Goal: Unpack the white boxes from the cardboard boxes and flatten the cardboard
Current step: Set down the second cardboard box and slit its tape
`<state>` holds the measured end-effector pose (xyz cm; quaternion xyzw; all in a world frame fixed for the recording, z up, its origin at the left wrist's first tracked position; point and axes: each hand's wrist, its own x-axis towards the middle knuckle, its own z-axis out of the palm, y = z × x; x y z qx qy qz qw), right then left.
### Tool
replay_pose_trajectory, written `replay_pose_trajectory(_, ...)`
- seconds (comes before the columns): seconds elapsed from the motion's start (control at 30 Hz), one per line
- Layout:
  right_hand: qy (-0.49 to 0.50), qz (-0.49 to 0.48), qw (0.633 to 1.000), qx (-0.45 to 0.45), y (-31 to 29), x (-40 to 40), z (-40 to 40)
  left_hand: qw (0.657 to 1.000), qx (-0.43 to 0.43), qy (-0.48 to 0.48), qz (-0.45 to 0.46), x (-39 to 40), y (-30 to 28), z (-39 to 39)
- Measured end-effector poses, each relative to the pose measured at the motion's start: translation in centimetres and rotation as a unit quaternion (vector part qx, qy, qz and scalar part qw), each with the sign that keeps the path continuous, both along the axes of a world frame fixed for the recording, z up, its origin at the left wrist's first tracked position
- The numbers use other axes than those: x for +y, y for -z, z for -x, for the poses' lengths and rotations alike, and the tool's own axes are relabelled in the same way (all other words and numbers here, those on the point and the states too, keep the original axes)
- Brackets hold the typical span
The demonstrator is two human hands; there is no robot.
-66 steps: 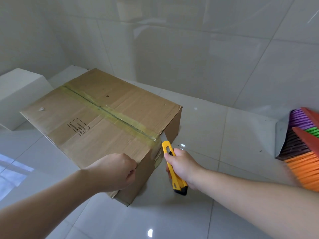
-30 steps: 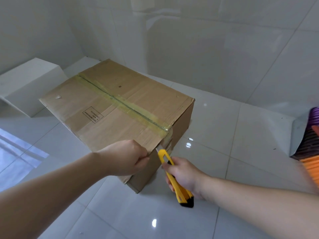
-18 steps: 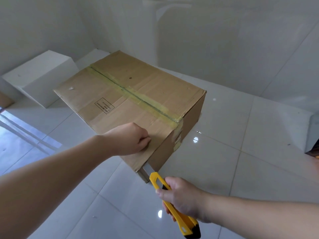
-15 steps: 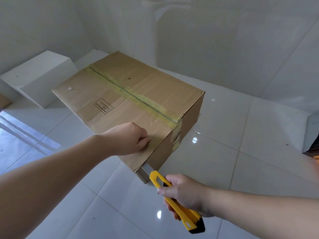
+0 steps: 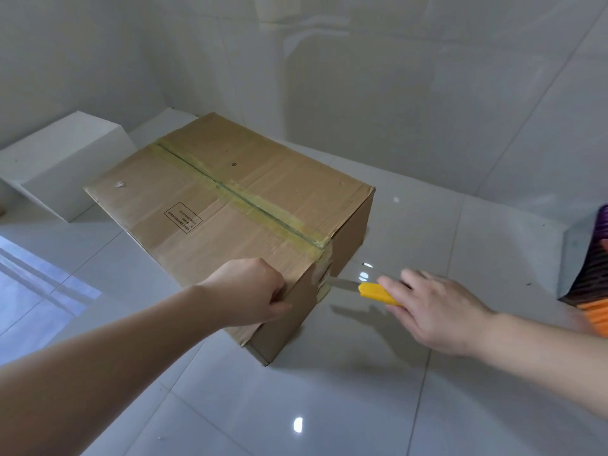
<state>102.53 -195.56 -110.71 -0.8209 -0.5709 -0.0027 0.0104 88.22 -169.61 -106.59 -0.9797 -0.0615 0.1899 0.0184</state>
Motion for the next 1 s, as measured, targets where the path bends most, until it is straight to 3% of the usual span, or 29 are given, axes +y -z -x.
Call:
replay_pose_trajectory(0.13,0.020,-0.015,1.000,-0.002,0.3,0.2,-1.5,1.000,0.005,0.008,-0.003,-0.2,0.0,-0.1)
replay_pose_trajectory(0.33,0.111,-0.065,0.980,0.153,-0.5,1.2,-1.4,0.998,0.042,0.043,0.018,-0.9,0.5,-0.3)
replay_pose_trajectory(0.53,0.109,-0.077,0.982,0.131,-2.4,4.9,-2.5,0.995,0.049,0.073,0.039,-4.4,-0.1,-1.6)
replay_pose_trajectory(0.7,0.109,-0.062,0.985,0.121,-3.1,8.1,-2.7,0.992,0.005,0.097,0.084,-7.2,0.2,-2.5)
replay_pose_trajectory(0.77,0.112,-0.048,0.986,0.113,-3.0,8.8,-2.6,0.996,-0.019,0.062,0.068,-5.1,-0.2,-2.5)
replay_pose_trajectory(0.87,0.115,-0.031,0.988,0.097,-2.5,10.0,-2.6,0.993,-0.074,-0.079,0.036,1.3,-0.2,-1.8)
replay_pose_trajectory(1.0,0.114,-0.049,0.986,0.111,-2.4,12.8,-2.6,0.942,-0.176,-0.286,0.018,11.1,0.6,0.4)
